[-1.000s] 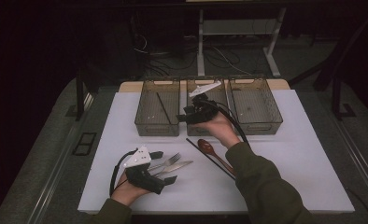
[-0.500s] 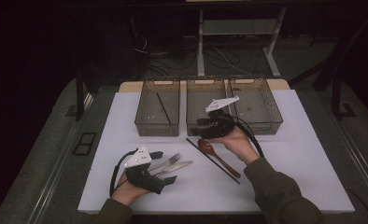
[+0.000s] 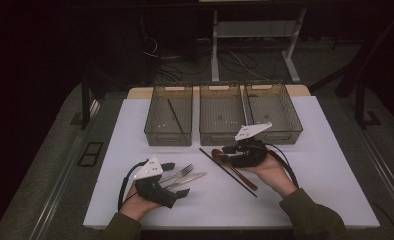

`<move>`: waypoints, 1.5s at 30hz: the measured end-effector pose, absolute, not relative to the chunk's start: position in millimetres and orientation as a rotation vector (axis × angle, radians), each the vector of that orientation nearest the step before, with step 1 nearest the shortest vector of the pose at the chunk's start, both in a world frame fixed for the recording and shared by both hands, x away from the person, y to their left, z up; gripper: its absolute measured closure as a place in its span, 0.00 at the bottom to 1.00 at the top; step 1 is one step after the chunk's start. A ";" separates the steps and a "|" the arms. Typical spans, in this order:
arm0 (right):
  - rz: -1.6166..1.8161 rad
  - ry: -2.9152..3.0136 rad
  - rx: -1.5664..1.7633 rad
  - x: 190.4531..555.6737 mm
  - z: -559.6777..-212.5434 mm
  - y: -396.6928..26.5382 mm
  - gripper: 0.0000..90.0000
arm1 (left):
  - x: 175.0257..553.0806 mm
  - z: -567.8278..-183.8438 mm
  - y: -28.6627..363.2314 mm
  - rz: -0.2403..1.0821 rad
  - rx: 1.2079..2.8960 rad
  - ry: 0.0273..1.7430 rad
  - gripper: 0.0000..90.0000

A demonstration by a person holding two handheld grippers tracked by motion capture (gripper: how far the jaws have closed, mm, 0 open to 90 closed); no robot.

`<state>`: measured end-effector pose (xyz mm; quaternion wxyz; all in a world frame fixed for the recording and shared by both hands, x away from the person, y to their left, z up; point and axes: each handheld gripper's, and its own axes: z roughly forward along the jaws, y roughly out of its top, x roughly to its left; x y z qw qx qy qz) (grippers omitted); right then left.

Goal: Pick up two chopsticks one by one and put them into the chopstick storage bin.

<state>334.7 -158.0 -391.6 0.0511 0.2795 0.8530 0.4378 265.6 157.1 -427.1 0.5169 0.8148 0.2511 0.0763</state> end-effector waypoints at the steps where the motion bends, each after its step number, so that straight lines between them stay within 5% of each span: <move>1: 1.332 2.600 0.840 332.1 -393.2 -159.8 0.67 | 265.8 -427.3 157.0 0.183 1.956 0.602 0.00; 19: 1.145 2.627 0.932 299.5 -428.7 -176.1 0.90 | 265.5 -427.5 157.2 0.178 1.962 0.600 0.00; 45: 0.980 2.646 0.903 296.3 -439.9 -169.8 0.93 | 265.5 -427.9 157.1 0.169 1.962 0.597 0.00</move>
